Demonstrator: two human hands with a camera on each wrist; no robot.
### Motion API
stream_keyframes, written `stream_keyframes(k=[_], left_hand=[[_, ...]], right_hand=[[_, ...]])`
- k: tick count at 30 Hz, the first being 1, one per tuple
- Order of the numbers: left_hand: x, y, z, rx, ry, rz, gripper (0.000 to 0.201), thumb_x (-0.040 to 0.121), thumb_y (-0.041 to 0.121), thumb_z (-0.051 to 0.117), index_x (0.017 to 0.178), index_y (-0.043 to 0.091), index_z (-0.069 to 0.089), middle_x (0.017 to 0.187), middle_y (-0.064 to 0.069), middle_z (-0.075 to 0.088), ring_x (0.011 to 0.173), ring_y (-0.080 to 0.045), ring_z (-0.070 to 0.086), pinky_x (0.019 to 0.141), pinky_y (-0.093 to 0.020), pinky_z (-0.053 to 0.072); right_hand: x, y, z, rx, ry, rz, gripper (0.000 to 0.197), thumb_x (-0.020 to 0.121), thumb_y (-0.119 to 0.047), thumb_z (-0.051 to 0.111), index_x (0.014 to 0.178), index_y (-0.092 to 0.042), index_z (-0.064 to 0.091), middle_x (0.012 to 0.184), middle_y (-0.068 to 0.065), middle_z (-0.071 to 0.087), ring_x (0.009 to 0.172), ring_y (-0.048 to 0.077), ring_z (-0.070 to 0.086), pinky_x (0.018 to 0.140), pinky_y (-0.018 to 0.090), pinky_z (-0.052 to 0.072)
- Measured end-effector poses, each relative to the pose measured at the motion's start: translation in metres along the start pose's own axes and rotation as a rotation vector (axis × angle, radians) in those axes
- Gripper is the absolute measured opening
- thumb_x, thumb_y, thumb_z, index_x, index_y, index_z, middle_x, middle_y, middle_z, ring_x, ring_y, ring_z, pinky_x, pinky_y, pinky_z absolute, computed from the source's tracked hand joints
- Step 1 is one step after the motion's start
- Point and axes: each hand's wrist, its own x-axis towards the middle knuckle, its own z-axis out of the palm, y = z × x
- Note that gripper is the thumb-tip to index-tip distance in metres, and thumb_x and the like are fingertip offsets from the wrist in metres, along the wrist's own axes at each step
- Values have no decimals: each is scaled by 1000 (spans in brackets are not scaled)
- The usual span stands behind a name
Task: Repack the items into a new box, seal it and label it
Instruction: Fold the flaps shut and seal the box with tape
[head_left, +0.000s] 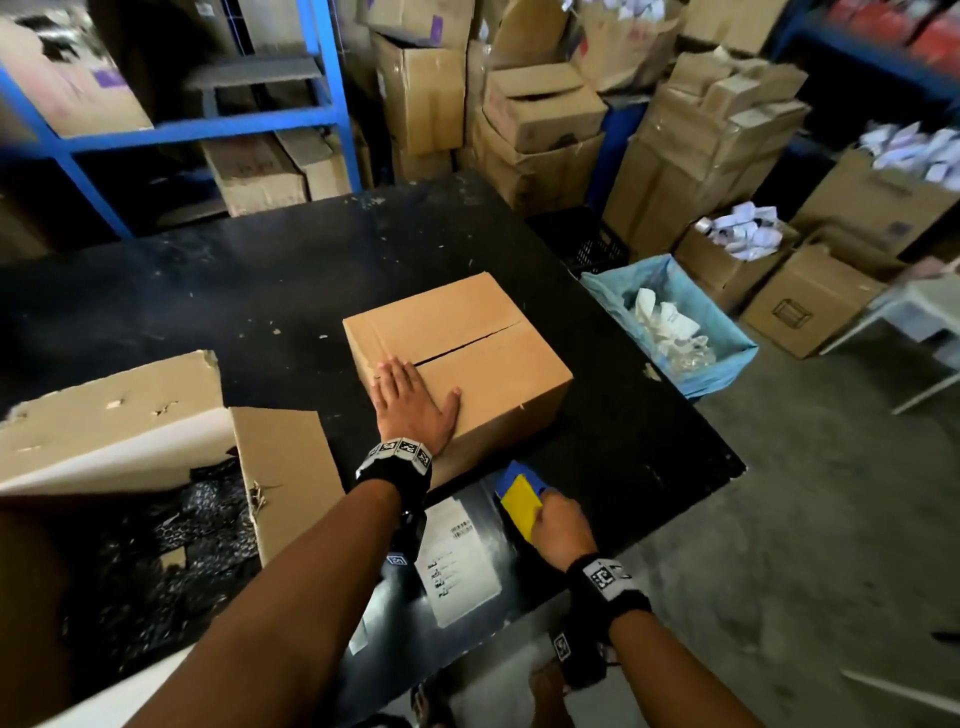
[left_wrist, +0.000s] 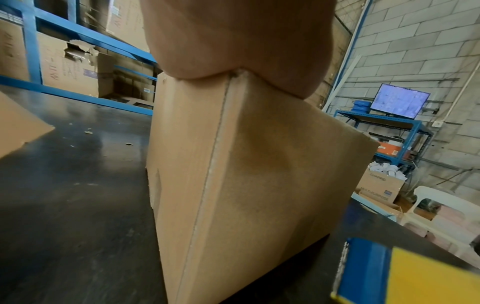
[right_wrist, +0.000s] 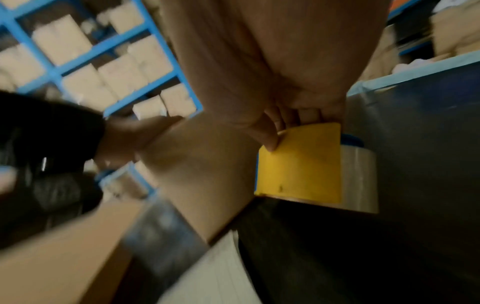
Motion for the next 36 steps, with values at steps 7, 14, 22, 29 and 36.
stream_keyframes(k=[7,14,22,29,36], left_hand=[[2,0,3,-6,16,2,99,89,72,15,154,-2,10,163,-22,9,151,-37,3,123,-50,3],[2,-1,5,29,22,1,100,87,74,6,155,2,9,164,-18,4,152,-34,-2,123,-49,-1],[4,-1,6,48,33,-36,96,90,74,15,156,7,3,164,-11,-8,152,-26,-9,123,-42,-4],[9,-9,-13,-412,42,-119,79,91,50,52,155,14,23,164,-6,18,151,-22,16,124,-35,12],[32,-27,-60,-688,197,-245,33,100,23,51,129,12,62,121,-9,70,111,-25,66,95,-26,47]], right_hand=[[-2,-6,-109,571,-26,-163,8,90,-13,63,96,-14,68,92,9,71,87,17,63,78,35,48],[72,-76,-189,448,-327,-604,66,64,-18,76,127,-25,57,120,4,67,109,13,63,95,30,49],[156,-141,-197,99,-224,-803,64,70,-20,80,130,-23,55,108,-8,62,92,8,61,73,13,44],[201,-171,-194,93,-418,-997,66,70,-28,84,128,-34,53,118,-11,60,104,8,61,83,17,47],[216,-182,-182,157,-422,-1080,62,71,-44,89,125,-42,58,124,-23,61,116,-7,57,97,18,47]])
